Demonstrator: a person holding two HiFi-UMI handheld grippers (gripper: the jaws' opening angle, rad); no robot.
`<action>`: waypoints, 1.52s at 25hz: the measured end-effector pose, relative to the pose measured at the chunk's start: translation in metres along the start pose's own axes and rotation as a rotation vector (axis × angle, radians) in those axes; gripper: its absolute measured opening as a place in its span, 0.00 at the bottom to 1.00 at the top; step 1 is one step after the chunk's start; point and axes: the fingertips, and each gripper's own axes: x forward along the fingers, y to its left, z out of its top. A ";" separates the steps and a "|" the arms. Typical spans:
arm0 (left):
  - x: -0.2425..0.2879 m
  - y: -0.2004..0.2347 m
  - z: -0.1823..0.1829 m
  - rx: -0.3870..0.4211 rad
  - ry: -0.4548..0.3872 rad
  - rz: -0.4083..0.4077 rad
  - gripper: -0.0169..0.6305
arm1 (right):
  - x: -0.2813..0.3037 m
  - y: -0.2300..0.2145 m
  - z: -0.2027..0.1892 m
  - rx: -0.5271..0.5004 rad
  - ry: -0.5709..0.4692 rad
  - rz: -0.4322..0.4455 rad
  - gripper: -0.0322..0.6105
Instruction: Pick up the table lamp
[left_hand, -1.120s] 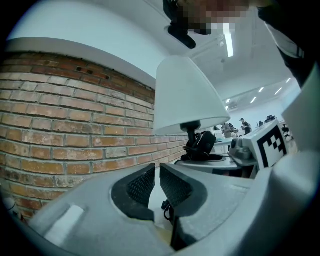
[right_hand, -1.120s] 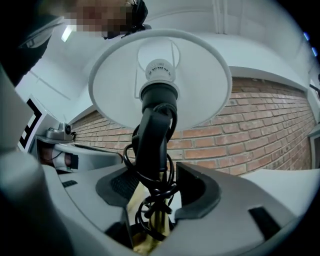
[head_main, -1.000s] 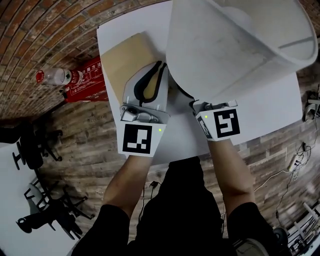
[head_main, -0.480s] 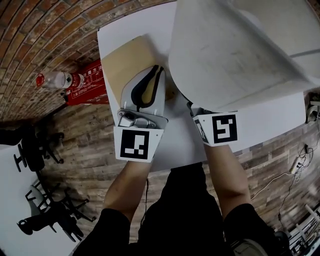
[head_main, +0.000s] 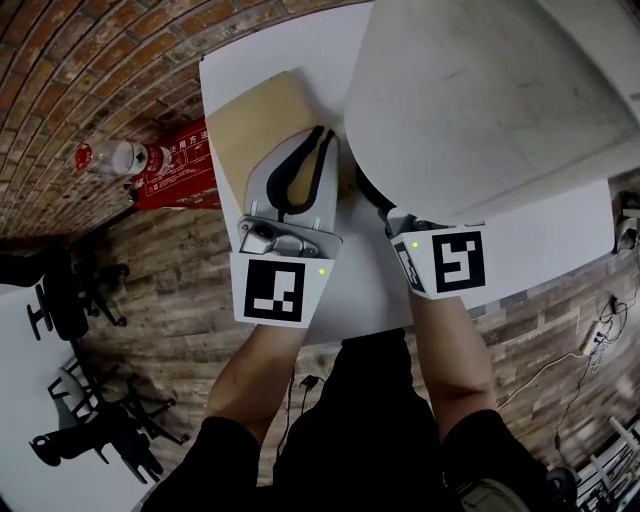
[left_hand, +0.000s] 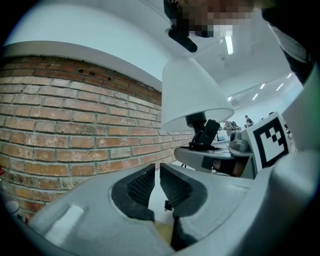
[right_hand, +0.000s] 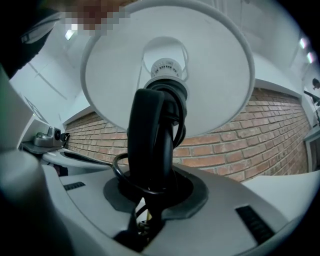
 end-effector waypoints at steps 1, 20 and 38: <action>-0.001 -0.001 0.002 0.001 0.000 -0.001 0.08 | -0.001 0.000 0.001 0.009 0.004 0.001 0.20; -0.077 0.012 0.101 -0.014 0.024 0.014 0.08 | -0.045 0.020 0.107 0.030 0.167 0.051 0.18; -0.157 -0.027 0.226 0.046 -0.016 -0.112 0.08 | -0.140 0.015 0.265 0.012 0.196 0.046 0.18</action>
